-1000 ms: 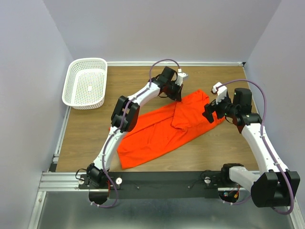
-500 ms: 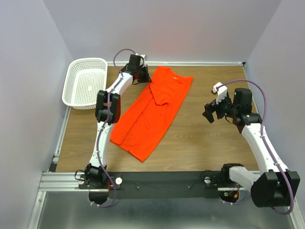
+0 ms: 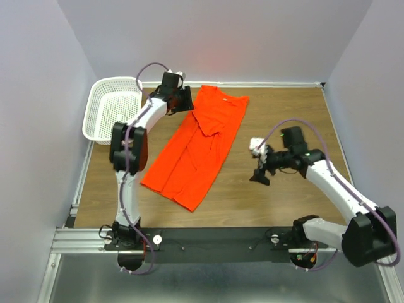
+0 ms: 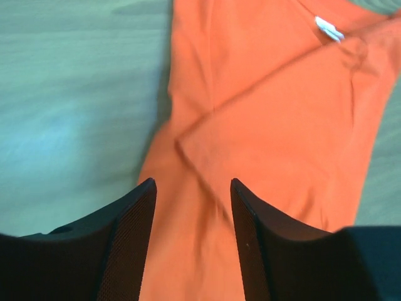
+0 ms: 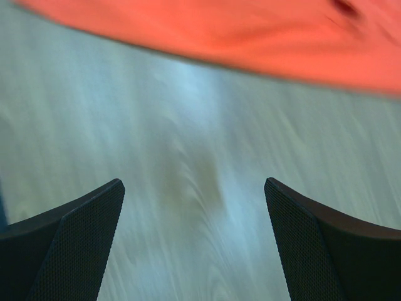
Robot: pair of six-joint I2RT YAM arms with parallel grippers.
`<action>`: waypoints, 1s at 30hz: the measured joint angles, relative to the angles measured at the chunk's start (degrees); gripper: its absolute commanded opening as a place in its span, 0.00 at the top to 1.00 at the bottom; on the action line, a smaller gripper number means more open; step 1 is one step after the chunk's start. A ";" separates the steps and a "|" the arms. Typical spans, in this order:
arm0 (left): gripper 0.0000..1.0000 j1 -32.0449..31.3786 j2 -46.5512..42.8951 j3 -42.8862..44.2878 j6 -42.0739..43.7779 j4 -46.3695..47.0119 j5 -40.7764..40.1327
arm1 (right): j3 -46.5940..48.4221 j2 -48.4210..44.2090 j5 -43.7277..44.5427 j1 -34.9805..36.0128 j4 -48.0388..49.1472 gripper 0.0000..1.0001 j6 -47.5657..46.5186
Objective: Fold and stack the t-shirts
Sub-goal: Fold the tshirt
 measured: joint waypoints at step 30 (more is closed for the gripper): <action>0.24 3.52 -94.68 -70.47 -4.00 8.61 -14.58 | 6.69 34.95 36.04 63.73 30.73 0.57 -4.00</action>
